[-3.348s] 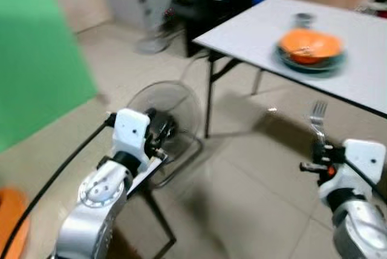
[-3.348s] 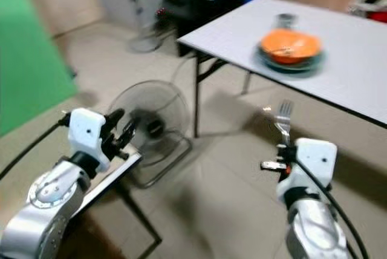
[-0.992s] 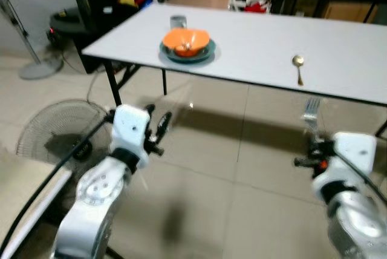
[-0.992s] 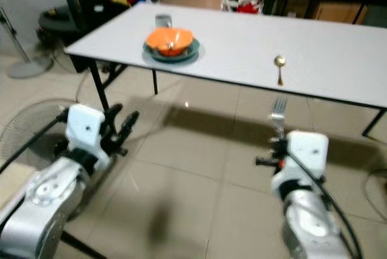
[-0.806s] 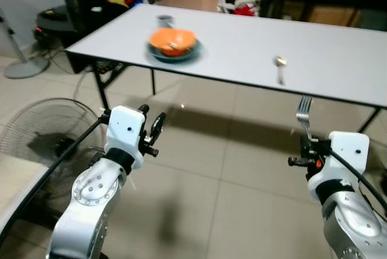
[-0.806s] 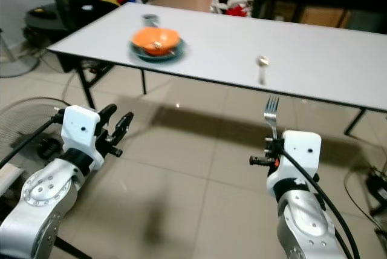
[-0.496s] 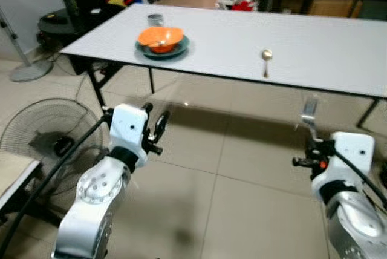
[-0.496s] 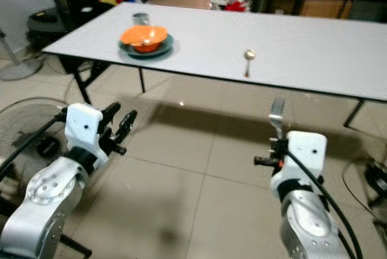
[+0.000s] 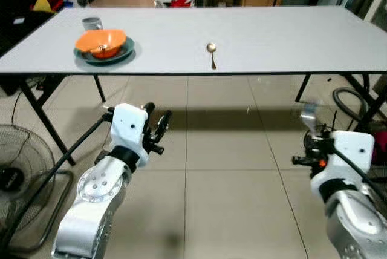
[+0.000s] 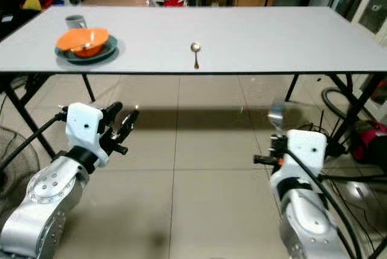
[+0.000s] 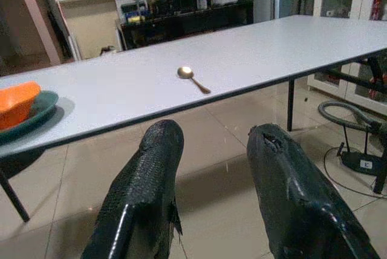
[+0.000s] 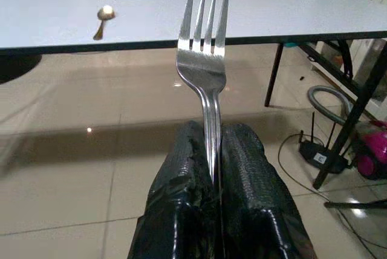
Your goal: Setting the table
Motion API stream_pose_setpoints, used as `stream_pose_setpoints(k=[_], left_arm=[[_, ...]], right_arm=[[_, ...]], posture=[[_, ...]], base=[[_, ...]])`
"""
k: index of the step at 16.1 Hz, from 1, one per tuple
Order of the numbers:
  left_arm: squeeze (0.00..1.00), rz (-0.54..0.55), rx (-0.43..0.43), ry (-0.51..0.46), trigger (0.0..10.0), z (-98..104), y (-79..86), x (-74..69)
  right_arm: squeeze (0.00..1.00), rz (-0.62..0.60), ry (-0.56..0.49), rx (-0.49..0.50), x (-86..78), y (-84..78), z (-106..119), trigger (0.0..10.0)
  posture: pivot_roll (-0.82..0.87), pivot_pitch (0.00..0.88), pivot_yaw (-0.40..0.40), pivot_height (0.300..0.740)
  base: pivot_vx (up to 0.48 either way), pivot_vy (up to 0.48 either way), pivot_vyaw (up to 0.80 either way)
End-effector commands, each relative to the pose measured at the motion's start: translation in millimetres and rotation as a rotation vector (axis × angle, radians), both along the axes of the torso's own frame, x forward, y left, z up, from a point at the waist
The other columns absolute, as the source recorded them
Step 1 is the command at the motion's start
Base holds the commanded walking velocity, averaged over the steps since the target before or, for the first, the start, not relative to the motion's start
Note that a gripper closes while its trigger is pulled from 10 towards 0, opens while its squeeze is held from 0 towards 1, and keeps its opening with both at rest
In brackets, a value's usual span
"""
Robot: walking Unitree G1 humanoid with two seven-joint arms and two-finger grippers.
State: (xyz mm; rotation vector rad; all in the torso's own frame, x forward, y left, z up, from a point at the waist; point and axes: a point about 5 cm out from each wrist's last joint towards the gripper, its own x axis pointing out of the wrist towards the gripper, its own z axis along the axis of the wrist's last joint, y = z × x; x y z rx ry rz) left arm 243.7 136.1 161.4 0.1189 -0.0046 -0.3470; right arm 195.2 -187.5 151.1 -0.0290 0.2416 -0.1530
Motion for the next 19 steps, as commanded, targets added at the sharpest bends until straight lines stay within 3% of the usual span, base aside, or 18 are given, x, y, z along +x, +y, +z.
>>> stream_pose_setpoints(k=[1,13,19], left_arm=[[0.00,0.003,-0.001,0.013,10.0,-1.5,1.1,0.3],[0.00,-0.005,-0.008,0.016,10.0,-1.3,1.5,2.1],[0.00,0.012,-0.007,0.017,10.0,-0.7,3.9,2.1]], right_arm=[[0.00,-0.002,-0.010,-0.008,1.9,-1.3,3.1,10.0],[0.00,-0.003,-0.015,-0.015,5.3,-1.6,4.4,10.0],[0.00,0.025,-0.016,0.066,13.9,-0.5,6.3,10.0]], posture=[[0.04,0.000,0.037,0.740],[0.04,0.000,0.038,0.740],[0.05,0.000,0.032,0.740]], base=[[0.281,0.000,0.00],[0.288,0.000,0.00],[0.312,0.000,0.00]])
